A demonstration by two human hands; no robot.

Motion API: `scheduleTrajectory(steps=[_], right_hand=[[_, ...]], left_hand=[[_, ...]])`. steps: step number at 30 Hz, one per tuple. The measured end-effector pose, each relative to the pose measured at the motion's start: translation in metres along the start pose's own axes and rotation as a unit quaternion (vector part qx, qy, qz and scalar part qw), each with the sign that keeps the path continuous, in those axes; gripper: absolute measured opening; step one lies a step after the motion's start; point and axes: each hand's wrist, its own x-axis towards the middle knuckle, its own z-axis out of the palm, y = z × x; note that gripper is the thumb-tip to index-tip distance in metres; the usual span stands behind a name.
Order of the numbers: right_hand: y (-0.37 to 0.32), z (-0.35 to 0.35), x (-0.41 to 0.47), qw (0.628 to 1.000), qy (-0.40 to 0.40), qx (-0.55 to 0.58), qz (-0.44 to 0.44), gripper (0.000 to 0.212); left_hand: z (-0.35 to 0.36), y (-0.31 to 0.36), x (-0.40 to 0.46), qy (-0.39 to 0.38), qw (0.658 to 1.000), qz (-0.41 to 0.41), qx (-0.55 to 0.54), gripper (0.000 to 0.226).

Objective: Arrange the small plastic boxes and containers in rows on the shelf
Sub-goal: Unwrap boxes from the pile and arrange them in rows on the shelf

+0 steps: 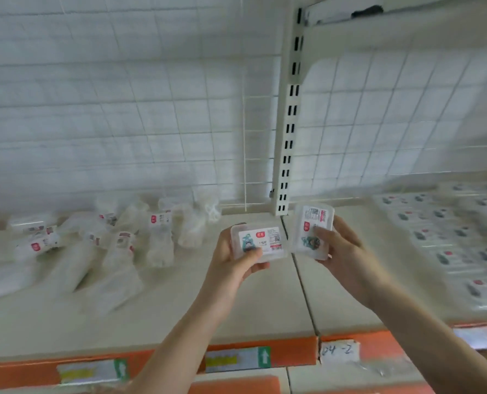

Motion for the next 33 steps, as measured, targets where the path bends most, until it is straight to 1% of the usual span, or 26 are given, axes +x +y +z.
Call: scheduleTrajectory(steps=[2, 5, 6, 8, 10, 12, 13, 15, 16, 20, 24, 27, 30, 31, 33], right_hand=[[-0.01, -0.027, -0.009, 1.0, 0.029, 0.007, 0.006, 0.036], [-0.023, -0.066, -0.025, 0.999, 0.023, -0.009, 0.026, 0.044], [-0.028, -0.078, -0.031, 0.999, 0.022, -0.016, 0.027, 0.046], [-0.036, -0.101, -0.04, 0.998, 0.044, -0.022, 0.027, 0.05], [-0.042, -0.125, -0.047, 0.998, 0.062, -0.027, 0.016, 0.047], [-0.05, -0.147, -0.052, 0.994, 0.075, -0.074, 0.002, 0.039], [-0.054, -0.158, -0.055, 0.989, 0.086, -0.118, -0.007, 0.035], [-0.064, -0.179, -0.059, 0.966, 0.116, -0.23, -0.031, 0.028], [-0.068, -0.189, -0.06, 0.954, 0.132, -0.264, -0.043, 0.027], [-0.082, -0.229, -0.049, 0.928, 0.203, -0.301, -0.079, 0.036], [-0.089, -0.26, -0.022, 0.866, 0.268, -0.408, -0.105, 0.04], [-0.092, -0.272, -0.001, 0.838, 0.294, -0.448, -0.102, 0.039], [-0.094, -0.281, 0.022, 0.841, 0.3, -0.444, -0.076, 0.038], [-0.094, -0.284, 0.03, 0.844, 0.298, -0.44, -0.069, 0.038], [-0.094, -0.287, 0.046, 0.85, 0.29, -0.436, -0.052, 0.037]], left_hand=[[0.026, -0.009, 0.002, -0.019, 1.0, -0.011, -0.007, 0.05], [0.065, -0.022, 0.002, -0.052, 0.998, -0.031, -0.008, 0.063], [0.078, -0.026, 0.002, -0.064, 0.997, -0.037, -0.009, 0.065], [0.103, -0.035, 0.002, -0.086, 0.995, -0.042, -0.006, 0.068], [0.128, -0.043, 0.003, -0.102, 0.994, -0.043, 0.017, 0.07], [0.15, -0.05, 0.004, -0.116, 0.992, -0.045, 0.038, 0.071], [0.16, -0.053, 0.005, -0.124, 0.99, -0.046, 0.047, 0.071], [0.179, -0.06, 0.009, -0.14, 0.987, -0.049, 0.067, 0.072], [0.188, -0.063, 0.012, -0.142, 0.986, -0.048, 0.078, 0.073], [0.223, -0.076, 0.031, -0.12, 0.985, -0.024, 0.119, 0.068], [0.254, -0.084, 0.056, -0.083, 0.984, 0.01, 0.158, 0.065], [0.271, -0.094, 0.076, -0.049, 0.978, 0.01, 0.2, 0.063], [0.284, -0.104, 0.091, -0.024, 0.972, -0.003, 0.234, 0.067], [0.288, -0.105, 0.096, -0.017, 0.97, -0.005, 0.241, 0.065], [0.295, -0.106, 0.105, -0.007, 0.968, -0.005, 0.249, 0.053]])
